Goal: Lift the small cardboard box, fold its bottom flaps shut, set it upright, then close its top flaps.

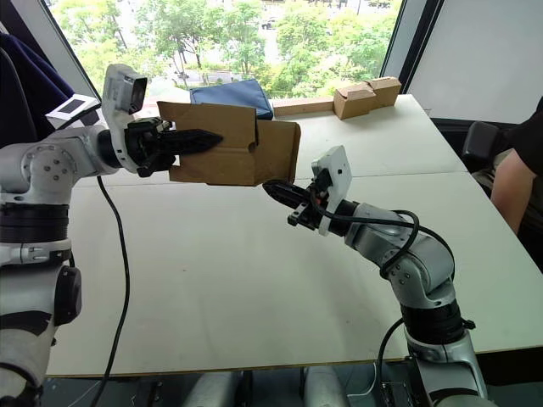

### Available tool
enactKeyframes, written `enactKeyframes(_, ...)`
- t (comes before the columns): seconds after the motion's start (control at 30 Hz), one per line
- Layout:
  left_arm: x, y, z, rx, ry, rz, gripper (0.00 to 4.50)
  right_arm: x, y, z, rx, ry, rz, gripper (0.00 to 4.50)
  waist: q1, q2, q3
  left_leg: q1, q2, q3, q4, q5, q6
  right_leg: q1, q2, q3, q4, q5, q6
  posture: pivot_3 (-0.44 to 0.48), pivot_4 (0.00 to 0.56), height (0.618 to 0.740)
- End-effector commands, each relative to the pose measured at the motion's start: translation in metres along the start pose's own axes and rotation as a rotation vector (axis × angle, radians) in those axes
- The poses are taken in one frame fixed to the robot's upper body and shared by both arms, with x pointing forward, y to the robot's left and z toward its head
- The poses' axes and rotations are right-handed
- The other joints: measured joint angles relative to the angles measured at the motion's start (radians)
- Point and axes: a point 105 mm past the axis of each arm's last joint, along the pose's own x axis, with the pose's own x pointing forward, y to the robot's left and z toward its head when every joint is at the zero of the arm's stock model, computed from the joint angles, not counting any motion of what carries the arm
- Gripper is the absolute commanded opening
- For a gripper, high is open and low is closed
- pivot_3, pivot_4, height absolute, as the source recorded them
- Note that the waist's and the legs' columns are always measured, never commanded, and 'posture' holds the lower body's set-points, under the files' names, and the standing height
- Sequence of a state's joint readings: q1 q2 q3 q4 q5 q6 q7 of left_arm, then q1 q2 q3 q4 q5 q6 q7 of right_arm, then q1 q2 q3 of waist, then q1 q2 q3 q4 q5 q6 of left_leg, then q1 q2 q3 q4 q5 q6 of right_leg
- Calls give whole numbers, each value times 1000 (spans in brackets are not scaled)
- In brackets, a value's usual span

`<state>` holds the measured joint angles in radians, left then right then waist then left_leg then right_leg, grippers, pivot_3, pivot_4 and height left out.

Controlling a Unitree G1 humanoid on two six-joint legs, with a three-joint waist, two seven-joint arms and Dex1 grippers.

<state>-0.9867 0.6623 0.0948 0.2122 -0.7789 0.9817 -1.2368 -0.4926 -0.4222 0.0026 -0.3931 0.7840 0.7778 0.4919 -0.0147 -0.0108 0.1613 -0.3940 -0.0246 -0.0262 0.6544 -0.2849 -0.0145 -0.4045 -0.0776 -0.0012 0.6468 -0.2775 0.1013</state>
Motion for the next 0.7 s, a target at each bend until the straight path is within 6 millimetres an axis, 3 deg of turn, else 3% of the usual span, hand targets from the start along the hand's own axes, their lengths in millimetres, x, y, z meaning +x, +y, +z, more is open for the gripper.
enactKeyframes(0.03, 1, -9, 9, 40, -21, -32, 0, 2, 7, 24, 10, -115, 39, 104, 0, 0, 0, 0, 0, 0, 0, 0, 0, 0, 0, 0, 0, 0, 0, 0, 150, 740)
enactKeyframes(0.37, 2, -10, 8, 38, -30, -40, 0, 14, 25, 26, 41, -135, 126, 104, -1, 0, 0, 0, 0, 0, 0, 0, 0, 0, 0, 0, 0, 0, 0, 0, 150, 740)
enactKeyframes(0.7, 2, -10, 7, 39, -28, -38, 0, 14, 22, 28, 16, -127, 128, 104, -1, 0, 0, 0, 0, 0, 0, 0, 0, 0, 0, 0, 0, 0, 0, 0, 150, 740)
